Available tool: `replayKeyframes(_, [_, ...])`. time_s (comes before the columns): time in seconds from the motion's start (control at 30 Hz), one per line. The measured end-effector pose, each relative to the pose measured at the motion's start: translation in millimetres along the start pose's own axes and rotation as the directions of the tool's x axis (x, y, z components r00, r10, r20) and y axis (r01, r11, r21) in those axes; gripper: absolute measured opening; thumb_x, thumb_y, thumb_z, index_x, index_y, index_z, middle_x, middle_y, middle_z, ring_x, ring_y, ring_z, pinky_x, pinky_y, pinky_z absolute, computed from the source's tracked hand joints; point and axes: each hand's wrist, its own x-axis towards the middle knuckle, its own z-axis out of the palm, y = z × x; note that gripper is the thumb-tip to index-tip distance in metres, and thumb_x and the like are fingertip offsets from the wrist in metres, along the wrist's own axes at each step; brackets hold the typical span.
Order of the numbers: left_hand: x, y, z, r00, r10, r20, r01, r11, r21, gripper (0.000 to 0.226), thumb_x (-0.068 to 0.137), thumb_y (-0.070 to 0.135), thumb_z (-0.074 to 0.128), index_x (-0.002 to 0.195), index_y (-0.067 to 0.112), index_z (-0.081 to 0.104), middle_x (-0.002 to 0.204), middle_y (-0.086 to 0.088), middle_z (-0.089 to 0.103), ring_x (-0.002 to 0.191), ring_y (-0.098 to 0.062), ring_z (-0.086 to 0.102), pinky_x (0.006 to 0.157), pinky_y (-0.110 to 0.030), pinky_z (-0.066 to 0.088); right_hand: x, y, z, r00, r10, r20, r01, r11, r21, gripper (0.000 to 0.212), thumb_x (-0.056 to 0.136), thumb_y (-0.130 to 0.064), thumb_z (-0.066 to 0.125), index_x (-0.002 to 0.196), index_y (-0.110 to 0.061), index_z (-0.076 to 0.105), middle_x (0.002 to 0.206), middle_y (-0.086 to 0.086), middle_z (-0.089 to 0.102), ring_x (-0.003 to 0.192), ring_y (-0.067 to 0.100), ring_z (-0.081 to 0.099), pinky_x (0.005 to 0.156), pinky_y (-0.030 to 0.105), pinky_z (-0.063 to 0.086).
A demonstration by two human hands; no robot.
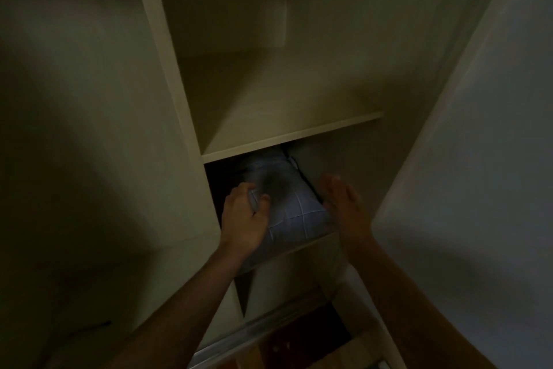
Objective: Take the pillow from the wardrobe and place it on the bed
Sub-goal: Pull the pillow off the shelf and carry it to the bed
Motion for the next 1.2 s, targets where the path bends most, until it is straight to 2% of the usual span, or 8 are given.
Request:
replayKeyframes(0.3, [79, -66, 66, 0.992, -0.110, 0.054, 0.109, 0.994, 0.022, 0.036, 0.089, 0.021, 0.062, 0.120, 0.004, 0.059, 0.121, -0.019, 0.062, 0.115, -0.034, 0.056, 0.099, -0.035, 0.042, 105, 62, 15, 0.997, 0.077, 0.009, -0.075, 0.989, -0.125, 0.029, 0.100, -0.048, 0.038, 0.100, -0.036, 0.065, 0.117, 0.004, 0.067, 0.112, 0.024, 0.062, 0.102, 0.053, 0.047])
replayKeyframes(0.4, [92, -93, 88, 0.983, -0.157, 0.091, 0.153, 0.987, 0.054, 0.048, 0.086, 0.028, 0.066, 0.128, 0.007, 0.054, 0.127, -0.018, 0.057, 0.121, -0.036, 0.051, 0.102, -0.040, 0.042, 127, 91, 19, 0.997, 0.070, -0.023, -0.073, 0.984, -0.165, 0.039, 0.101, -0.043, 0.039, 0.121, -0.020, 0.064, 0.127, 0.010, 0.064, 0.119, 0.027, 0.059, 0.105, 0.052, 0.044])
replayKeyframes(0.57, [103, -134, 118, 0.960, -0.225, 0.168, 0.176, 0.948, 0.265, 0.095, 0.061, 0.068, 0.070, 0.136, 0.016, 0.043, 0.134, -0.010, 0.048, 0.122, -0.032, 0.047, 0.096, -0.037, 0.042, 160, 137, 31, 0.999, 0.022, -0.027, -0.029, 0.944, -0.328, 0.041, 0.101, -0.027, 0.047, 0.136, -0.006, 0.053, 0.137, 0.012, 0.055, 0.125, 0.021, 0.051, 0.103, 0.025, 0.039])
replayKeyframes(0.67, [106, -153, 133, 0.960, -0.225, 0.163, 0.186, 0.957, 0.224, 0.084, 0.065, 0.045, 0.079, 0.134, 0.011, 0.046, 0.133, -0.014, 0.052, 0.119, -0.032, 0.052, 0.092, -0.029, 0.038, 177, 163, 41, 0.999, 0.004, 0.036, 0.010, 0.926, -0.378, 0.036, 0.096, -0.011, 0.057, 0.129, 0.002, 0.057, 0.132, 0.019, 0.059, 0.122, 0.025, 0.055, 0.098, 0.015, 0.044])
replayKeyframes(0.77, [110, -168, 145, 0.971, -0.192, 0.142, 0.147, 0.949, 0.277, 0.073, 0.073, 0.024, 0.079, 0.136, 0.005, 0.047, 0.141, -0.017, 0.047, 0.128, -0.034, 0.046, 0.102, -0.032, 0.036, 195, 192, 44, 0.981, 0.002, 0.195, 0.120, 0.782, -0.611, 0.044, 0.091, -0.011, 0.065, 0.132, 0.001, 0.055, 0.135, 0.023, 0.056, 0.126, 0.035, 0.052, 0.110, 0.044, 0.038])
replayKeyframes(0.87, [113, -178, 154, 0.989, -0.099, 0.110, 0.052, 0.931, 0.361, 0.058, 0.084, 0.018, 0.068, 0.136, 0.004, 0.048, 0.142, -0.017, 0.045, 0.124, -0.033, 0.049, 0.104, -0.037, 0.039, 205, 215, 44, 0.950, 0.028, 0.312, 0.262, 0.474, -0.841, 0.061, 0.084, -0.028, 0.071, 0.139, -0.010, 0.051, 0.145, 0.011, 0.049, 0.137, 0.027, 0.042, 0.111, 0.034, 0.034])
replayKeyframes(1.07, [118, -189, 172, 0.986, -0.147, 0.077, 0.105, 0.912, 0.397, 0.040, 0.098, 0.006, 0.041, 0.137, 0.007, 0.050, 0.151, -0.013, 0.040, 0.129, -0.028, 0.048, 0.107, -0.029, 0.030, 219, 231, 61, 0.949, -0.080, 0.305, 0.315, 0.271, -0.910, 0.027, 0.092, -0.024, 0.054, 0.115, -0.021, 0.068, 0.127, 0.003, 0.063, 0.122, 0.021, 0.053, 0.103, 0.034, 0.039])
replayKeyframes(1.2, [118, -186, 174, 0.974, -0.227, 0.024, 0.201, 0.905, 0.376, 0.036, 0.101, 0.008, 0.038, 0.134, 0.004, 0.052, 0.136, -0.019, 0.052, 0.121, -0.034, 0.053, 0.100, -0.035, 0.034, 219, 231, 58, 0.951, -0.112, 0.289, 0.310, 0.315, -0.897, 0.026, 0.096, -0.017, 0.049, 0.115, -0.013, 0.068, 0.124, 0.008, 0.066, 0.120, 0.024, 0.056, 0.101, 0.031, 0.038])
